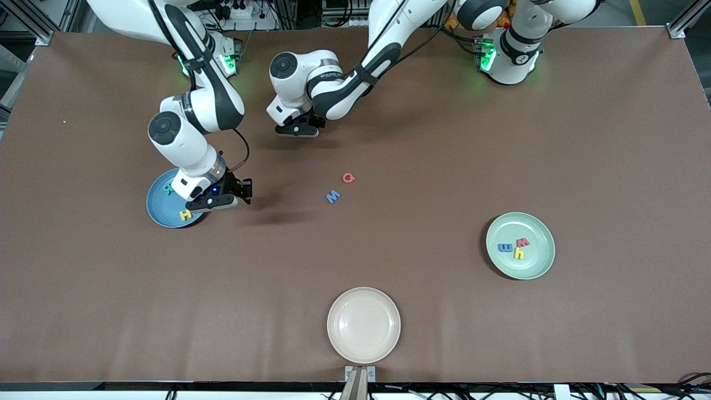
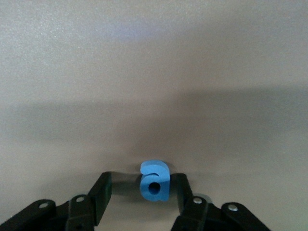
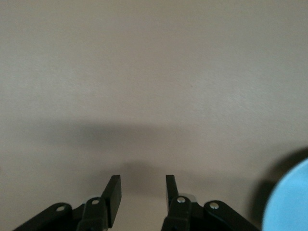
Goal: Sort uppercase to blue plate, lowercase to green plate
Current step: 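Grasp the blue a with the left gripper while the right gripper reaches the W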
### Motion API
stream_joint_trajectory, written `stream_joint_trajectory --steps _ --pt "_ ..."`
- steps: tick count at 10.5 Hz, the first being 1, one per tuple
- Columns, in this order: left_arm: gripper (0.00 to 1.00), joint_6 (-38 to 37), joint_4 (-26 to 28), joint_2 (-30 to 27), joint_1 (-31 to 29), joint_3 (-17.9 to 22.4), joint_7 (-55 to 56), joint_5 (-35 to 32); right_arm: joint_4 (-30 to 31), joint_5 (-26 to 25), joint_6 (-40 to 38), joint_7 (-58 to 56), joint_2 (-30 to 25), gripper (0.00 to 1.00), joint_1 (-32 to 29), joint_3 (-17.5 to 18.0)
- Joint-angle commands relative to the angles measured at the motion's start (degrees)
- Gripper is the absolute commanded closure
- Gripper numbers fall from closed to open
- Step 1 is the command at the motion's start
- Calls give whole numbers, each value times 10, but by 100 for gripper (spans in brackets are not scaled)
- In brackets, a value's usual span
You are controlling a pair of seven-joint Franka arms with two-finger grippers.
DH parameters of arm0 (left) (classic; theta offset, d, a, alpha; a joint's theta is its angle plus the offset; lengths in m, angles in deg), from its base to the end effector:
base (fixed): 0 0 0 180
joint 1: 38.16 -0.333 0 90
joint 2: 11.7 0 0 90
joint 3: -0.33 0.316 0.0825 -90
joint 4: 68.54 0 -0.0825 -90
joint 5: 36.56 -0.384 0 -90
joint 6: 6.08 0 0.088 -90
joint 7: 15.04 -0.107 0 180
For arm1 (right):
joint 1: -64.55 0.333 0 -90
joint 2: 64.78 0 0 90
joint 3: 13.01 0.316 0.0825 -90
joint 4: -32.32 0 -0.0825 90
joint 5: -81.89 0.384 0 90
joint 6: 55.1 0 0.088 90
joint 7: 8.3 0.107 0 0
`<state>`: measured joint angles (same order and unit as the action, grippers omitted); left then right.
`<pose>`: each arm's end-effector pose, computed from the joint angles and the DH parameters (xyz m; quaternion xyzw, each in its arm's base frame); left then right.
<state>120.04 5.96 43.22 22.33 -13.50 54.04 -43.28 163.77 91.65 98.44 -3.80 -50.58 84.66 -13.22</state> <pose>0.2436 -0.6986 0.1680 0.9980 -0.0329 -0.0548 0.0017 0.5131 0.1801 0.2545 -0.9949 -0.0606 -0.0580 0.0561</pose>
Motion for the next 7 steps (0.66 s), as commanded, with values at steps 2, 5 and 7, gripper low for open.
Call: stream_joint_trajectory --steps 2,5,7 --pt "70 10 -15 11 6 1 16 -12 -40 3 6 16 42 21 15 1" --pt "100 6 -12 -2 2 1 23 -16 -44 -21 42 15 53 0 27 1" --pt "100 -6 3 -22 -1 1 23 -17 -43 -53 49 15 53 0 27 1"
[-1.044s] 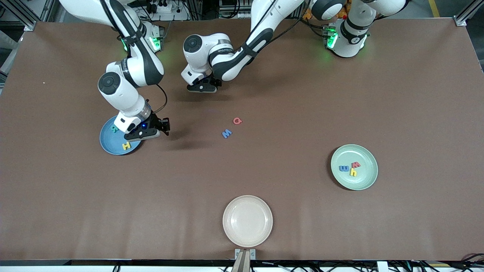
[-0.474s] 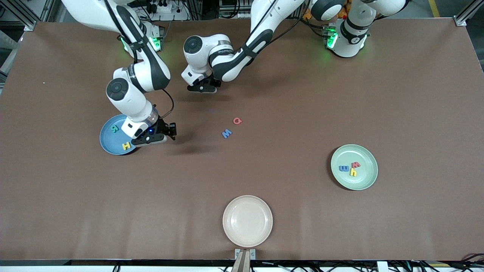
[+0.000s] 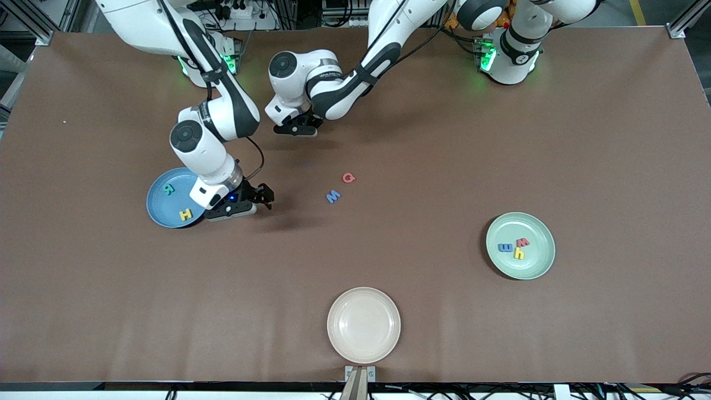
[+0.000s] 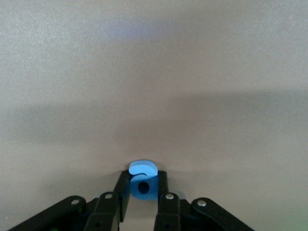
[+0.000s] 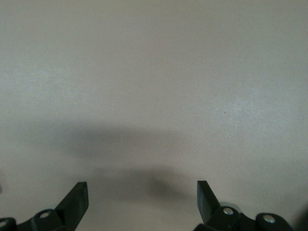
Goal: Sort uppercase to blue plate, lowercase to green plate
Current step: 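Grasp the blue a with the left gripper while the right gripper reaches the W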
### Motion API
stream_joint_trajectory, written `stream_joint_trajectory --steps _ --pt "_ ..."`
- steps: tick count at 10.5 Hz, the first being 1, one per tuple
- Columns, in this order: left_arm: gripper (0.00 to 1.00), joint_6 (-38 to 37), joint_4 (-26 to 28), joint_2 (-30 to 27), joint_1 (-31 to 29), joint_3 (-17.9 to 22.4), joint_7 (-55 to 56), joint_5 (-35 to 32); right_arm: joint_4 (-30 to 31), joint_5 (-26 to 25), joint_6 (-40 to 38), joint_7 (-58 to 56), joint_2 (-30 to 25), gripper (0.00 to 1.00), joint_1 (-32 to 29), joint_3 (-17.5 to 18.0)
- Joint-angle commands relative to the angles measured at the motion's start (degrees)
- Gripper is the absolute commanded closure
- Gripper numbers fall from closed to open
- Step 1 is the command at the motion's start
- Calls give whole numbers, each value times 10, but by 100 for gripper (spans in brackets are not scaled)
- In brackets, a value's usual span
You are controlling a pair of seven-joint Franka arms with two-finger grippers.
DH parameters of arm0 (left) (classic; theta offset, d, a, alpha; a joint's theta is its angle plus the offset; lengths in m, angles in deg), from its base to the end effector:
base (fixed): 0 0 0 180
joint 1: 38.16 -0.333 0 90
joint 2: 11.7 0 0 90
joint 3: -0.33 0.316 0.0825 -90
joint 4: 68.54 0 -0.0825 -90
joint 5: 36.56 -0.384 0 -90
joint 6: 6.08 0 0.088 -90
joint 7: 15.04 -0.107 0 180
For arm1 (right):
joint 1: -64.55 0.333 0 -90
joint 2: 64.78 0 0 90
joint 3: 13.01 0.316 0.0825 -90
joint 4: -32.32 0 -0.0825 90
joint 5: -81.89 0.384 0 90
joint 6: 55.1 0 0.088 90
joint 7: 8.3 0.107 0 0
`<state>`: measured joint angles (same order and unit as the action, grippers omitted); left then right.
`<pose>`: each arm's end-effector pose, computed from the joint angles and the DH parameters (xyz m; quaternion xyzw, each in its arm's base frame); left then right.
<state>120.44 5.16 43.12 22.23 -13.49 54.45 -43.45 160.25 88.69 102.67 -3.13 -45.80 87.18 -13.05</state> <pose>0.2480 -0.7023 0.1758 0.9983 -0.0281 -0.0494 0.0116 0.5243 0.2129 0.2396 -0.9903 -0.0986 -0.0851 0.0493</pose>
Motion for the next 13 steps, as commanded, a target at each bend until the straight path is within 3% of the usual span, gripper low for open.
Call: stream_joint_trajectory --steps 1,3,4,5,8,13 --pt "100 -35 15 -35 -7 1 17 -16 -7 -27 17 8 5 0 1 0" --pt "100 -66 80 -93 -72 -61 11 -55 -8 -61 17 6 10 0 11 0" --pt "100 -66 134 -137 -122 -103 8 -78 -10 -104 18 5 17 0 11 0" --pt "100 -66 191 -188 -160 -119 -8 -81 -12 -137 25 7 22 0 12 0" --pt "100 -75 299 -311 -300 -171 -107 -76 -37 -137 85 9 59 0 67 1" --pt "100 -164 306 -374 -515 -173 -343 -72 -40 -126 218 86 128 0 151 1"
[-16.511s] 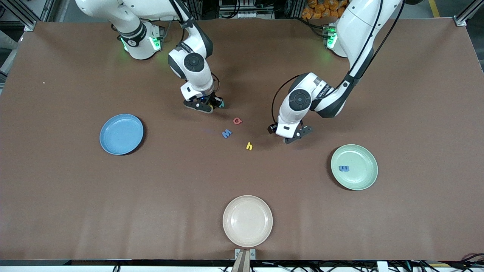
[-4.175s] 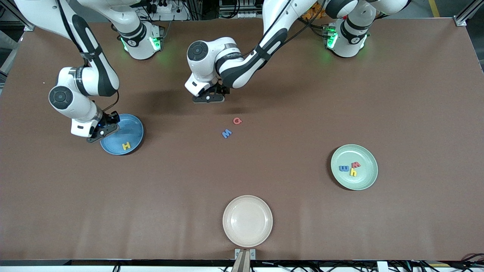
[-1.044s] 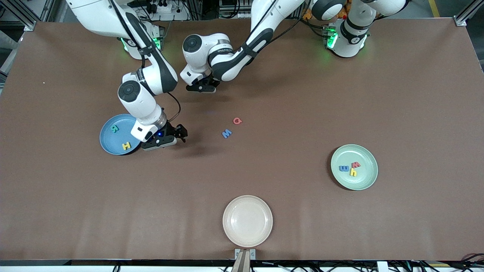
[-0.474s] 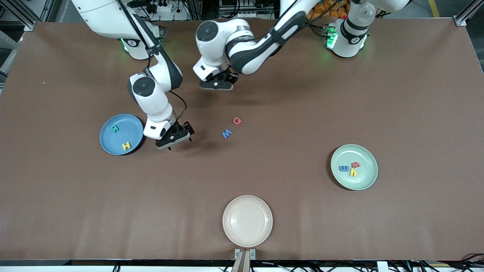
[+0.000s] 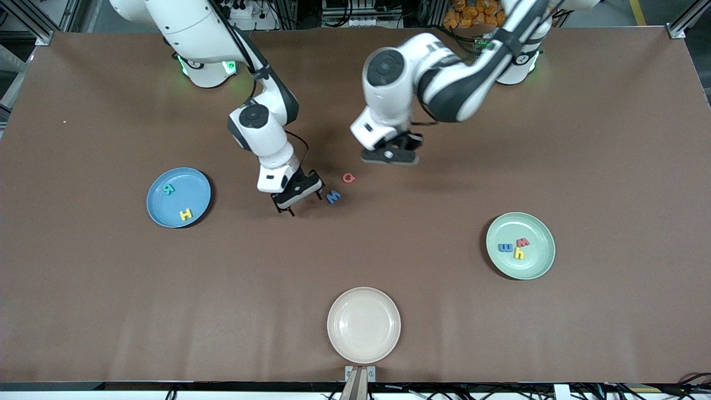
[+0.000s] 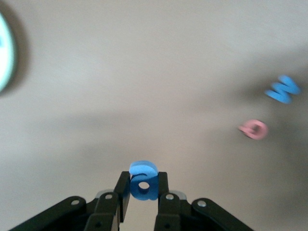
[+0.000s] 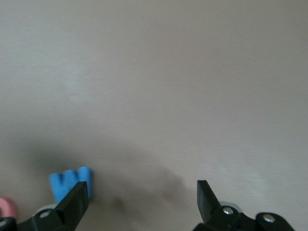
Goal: Sort uppercase to blue plate, lowercase to green plate
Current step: 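Place the blue a on the green plate while the right gripper grasps the W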
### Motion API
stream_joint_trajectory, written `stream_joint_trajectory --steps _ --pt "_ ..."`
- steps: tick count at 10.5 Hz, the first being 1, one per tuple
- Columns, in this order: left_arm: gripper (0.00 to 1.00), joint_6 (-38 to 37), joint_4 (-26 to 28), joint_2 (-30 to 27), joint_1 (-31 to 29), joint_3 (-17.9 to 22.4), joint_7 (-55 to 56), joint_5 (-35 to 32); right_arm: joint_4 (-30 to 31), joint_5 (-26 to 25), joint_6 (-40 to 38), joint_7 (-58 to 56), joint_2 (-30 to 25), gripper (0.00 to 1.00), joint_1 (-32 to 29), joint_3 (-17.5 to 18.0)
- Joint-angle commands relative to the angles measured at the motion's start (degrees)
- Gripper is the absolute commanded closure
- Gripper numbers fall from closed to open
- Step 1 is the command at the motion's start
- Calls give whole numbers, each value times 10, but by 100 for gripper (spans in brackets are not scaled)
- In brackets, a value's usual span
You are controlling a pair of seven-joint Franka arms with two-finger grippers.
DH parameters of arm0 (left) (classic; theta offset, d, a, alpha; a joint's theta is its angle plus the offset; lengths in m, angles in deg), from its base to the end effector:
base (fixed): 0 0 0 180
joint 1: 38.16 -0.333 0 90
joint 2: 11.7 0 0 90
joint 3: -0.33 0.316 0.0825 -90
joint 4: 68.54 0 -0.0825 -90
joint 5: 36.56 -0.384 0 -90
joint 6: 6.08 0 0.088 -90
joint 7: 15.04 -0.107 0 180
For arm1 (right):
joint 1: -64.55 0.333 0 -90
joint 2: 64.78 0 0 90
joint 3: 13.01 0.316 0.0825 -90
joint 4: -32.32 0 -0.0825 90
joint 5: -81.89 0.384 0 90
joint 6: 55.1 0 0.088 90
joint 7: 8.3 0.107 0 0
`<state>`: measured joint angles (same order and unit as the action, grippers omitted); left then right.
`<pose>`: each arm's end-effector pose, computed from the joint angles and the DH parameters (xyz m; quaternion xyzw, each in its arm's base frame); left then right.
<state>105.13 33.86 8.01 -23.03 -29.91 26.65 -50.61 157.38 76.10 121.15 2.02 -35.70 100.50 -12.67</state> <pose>0.4626 -0.4124 0.3722 -0.9943 0.0775 0.0323 0.0649 0.4698 0.3551 0.1933 -0.9443 -0.2672 -0.1805 0.0652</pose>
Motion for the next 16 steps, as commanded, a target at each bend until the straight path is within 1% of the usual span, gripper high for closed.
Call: stream_joint_trajectory --steps 1,2,3,4,5,8,9,10,11,12,13,14,15,16 --pt "100 -14 17 -25 -105 -5 -104 -2 -12 0 54 63 40 0 22 -2" --pt "100 -14 15 -25 -135 13 -145 -7 -18 0 54 76 42 0 32 -2" --pt "100 -11 10 -23 -137 59 -191 -7 -24 -1 53 85 47 0 41 -2" --pt "100 -5 5 -18 -138 96 -234 -2 -31 -2 54 87 56 0 52 -3" --pt "100 17 6 -13 -138 132 -256 -1 -34 -3 54 87 60 2 58 -3" --pt "100 100 3 31 -135 194 -273 10 -35 -11 53 84 63 5 59 -4" --pt "96 121 -9 54 -132 206 -273 15 -35 -11 53 80 64 5 59 -4" --pt "71 128 -26 71 -129 211 -273 12 -36 -19 53 80 65 6 59 -4" --pt "54 129 -32 74 -129 211 -274 10 -37 -29 54 80 68 6 59 -5" --pt "48 129 -34 74 -130 212 -287 10 -38 -30 54 80 69 8 59 -6" --pt "44 129 -39 74 -129 223 -305 12 -39 -30 54 80 69 13 60 -6" --pt "35 128 -44 73 -130 229 -324 14 -40 -30 54 80 70 14 61 -6" --pt "0 128 -44 66 -130 229 -352 13 -40 -40 54 80 71 17 60 -7" --pt "0 127 -44 47 -130 229 -373 14 -41 -54 54 80 72 19 60 -9"
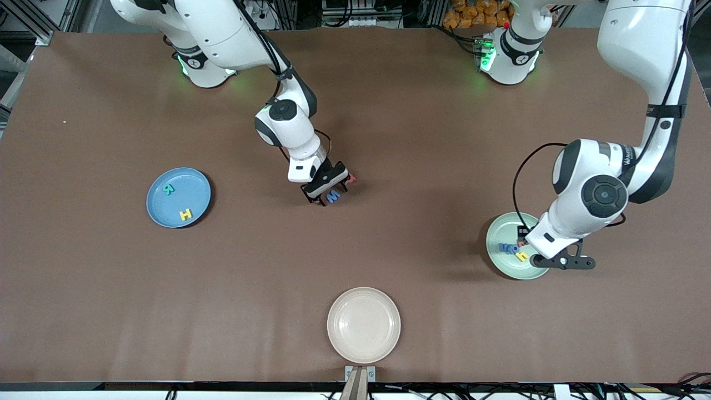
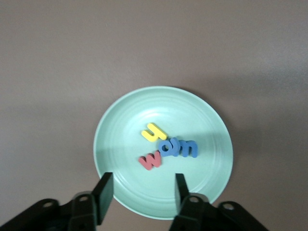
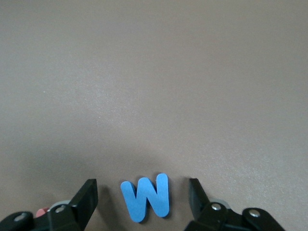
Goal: Sort uppercase to blue plate, lowercase to green plate
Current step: 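Place the blue a on the green plate while the right gripper grasps the W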
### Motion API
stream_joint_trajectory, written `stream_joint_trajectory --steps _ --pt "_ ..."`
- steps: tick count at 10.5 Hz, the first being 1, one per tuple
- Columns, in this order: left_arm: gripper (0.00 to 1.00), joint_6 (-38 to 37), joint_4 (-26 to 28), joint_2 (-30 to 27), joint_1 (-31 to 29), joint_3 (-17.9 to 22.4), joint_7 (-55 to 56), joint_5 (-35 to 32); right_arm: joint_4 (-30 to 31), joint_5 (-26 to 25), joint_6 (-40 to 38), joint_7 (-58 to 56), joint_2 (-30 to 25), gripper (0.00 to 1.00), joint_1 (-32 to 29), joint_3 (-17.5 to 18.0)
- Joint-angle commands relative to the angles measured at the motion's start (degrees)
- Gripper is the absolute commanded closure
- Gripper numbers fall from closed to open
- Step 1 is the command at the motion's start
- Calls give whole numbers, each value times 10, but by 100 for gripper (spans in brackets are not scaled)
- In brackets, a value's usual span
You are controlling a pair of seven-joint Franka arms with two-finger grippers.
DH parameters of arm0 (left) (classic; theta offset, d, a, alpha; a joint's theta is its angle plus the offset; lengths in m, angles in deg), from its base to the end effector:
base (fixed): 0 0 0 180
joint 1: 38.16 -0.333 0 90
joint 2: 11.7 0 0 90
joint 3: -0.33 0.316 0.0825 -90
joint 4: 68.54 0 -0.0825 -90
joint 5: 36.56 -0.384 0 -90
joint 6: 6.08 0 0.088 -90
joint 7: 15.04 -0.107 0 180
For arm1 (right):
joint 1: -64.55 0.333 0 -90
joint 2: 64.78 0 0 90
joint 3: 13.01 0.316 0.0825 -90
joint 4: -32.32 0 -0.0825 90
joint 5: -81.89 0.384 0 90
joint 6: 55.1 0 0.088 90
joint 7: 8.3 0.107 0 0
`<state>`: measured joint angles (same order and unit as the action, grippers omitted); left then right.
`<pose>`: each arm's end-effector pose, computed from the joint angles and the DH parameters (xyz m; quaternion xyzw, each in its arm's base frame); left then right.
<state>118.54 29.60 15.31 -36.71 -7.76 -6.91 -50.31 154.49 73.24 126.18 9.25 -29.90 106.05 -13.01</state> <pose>0.6598 -0.0923 0.3187 -0.9951 0.0730 -0.0093 0.0659 0.4383 0.4060 0.1618 -0.9384 -0.2747 -0.1891 0.0908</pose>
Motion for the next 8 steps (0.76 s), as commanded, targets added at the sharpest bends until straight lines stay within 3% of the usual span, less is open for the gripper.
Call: stream_joint_trajectory --steps 1,3,6,8 --pt "0 -13 -3 -44 8 6 -37 11 -13 -27 4 7 14 21 4 -8" --pt "0 -55 -14 -86 9 3 -38 14 -17 -36 4 7 16 28 4 -8" --pt "0 -181 -92 -102 14 1 -38 61 -18 -48 4 6 19 40 5 -12" --pt "0 -212 -95 -145 15 5 -38 100 -18 -48 4 6 19 49 5 -13"
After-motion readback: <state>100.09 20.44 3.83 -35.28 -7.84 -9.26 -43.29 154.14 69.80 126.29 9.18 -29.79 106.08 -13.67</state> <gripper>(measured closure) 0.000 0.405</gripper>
